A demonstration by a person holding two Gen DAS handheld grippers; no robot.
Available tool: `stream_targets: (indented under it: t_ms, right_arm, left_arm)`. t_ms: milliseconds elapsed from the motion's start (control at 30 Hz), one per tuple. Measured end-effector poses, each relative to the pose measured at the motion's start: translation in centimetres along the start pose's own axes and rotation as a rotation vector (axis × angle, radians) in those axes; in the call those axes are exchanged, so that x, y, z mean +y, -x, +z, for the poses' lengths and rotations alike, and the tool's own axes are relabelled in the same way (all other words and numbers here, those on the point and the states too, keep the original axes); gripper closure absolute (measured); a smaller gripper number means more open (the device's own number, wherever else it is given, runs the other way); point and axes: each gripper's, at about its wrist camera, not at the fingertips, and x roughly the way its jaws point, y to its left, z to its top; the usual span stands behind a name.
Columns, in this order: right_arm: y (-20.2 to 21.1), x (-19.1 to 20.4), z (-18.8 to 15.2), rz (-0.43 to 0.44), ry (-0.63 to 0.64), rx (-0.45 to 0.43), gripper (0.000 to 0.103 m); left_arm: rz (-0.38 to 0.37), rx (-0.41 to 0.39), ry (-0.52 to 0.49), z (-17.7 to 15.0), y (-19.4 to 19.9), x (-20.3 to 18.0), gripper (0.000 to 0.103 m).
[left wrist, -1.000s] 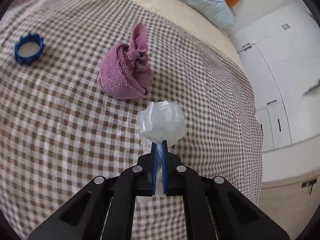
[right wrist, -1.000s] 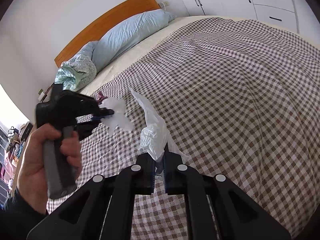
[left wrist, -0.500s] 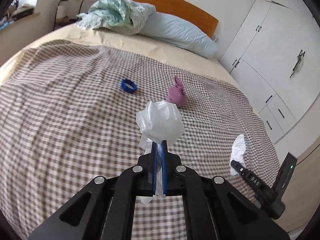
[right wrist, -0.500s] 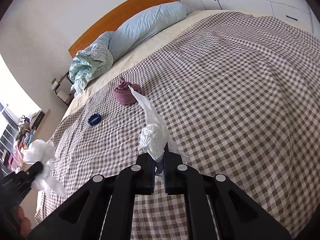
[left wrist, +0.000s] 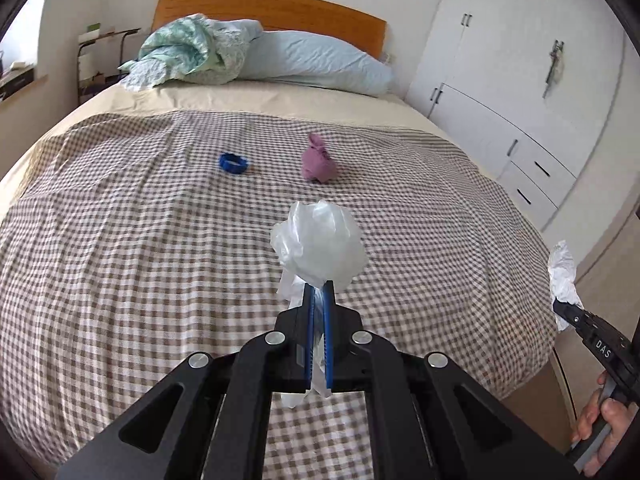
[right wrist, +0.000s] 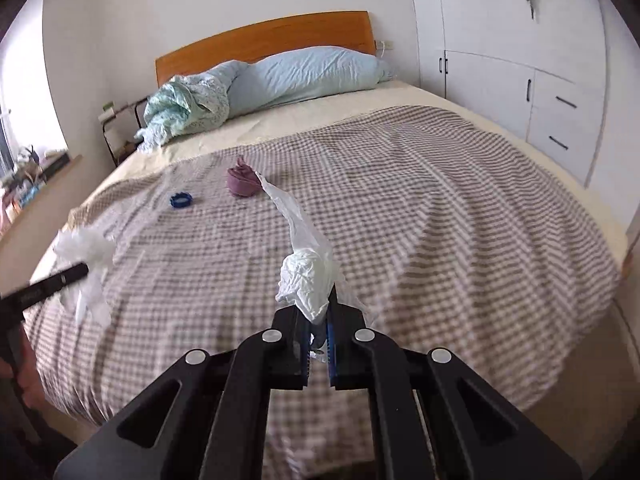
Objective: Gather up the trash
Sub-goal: 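Carry the tissue and glove toward the floral bin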
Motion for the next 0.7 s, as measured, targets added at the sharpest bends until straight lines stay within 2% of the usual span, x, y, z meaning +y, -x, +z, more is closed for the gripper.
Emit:
stream_targets:
  t_ms: [100, 233, 300, 367, 533, 633, 700]
  right_arm:
    - [3.1, -5.5, -4.1, -0.077, 0.012, 0.073, 0.096]
    - [4.7, -12.2, -11.9, -0.138, -0.069, 0.215, 0.096]
    - [4.5, -14.6, -16.0, -0.133, -0.144, 0.293, 0.096]
    - [3.6, -16.8, -20.3, -0.122, -0.228, 0.365, 0.096]
    - [0.4, -19.2, -28.0, -0.111, -0.377, 0.489, 0.096]
    - [-1.2, -18.8, -30.8, -0.075, -0.415, 0.541, 0.095]
    - [-2.1, -18.6, -31.7, -0.051, -0.432, 0.557, 0.095]
  left_arm:
    - [-0.091, 0.063, -0.054, -1.7, -0.8, -3.7, 0.102]
    - [-0.234, 0.216, -0.127, -5.5, -3.2, -10.0, 0.102]
    - [-0.321, 0.301, -0.153, -7.5, -4.4, -13.5, 0.102]
    - [-0.372, 0.379, -0.191, -9.6, -5.6, -16.9, 0.102]
    - [-0.409, 0.523, -0.277, -14.3, -9.1, -24.0, 0.102]
    - [-0.429, 0.612, -0.28, -16.2, -11.7, -26.9, 0.102]
    - [-0.405, 0.653, -0.29, -17.7, -13.4, -28.1, 0.102]
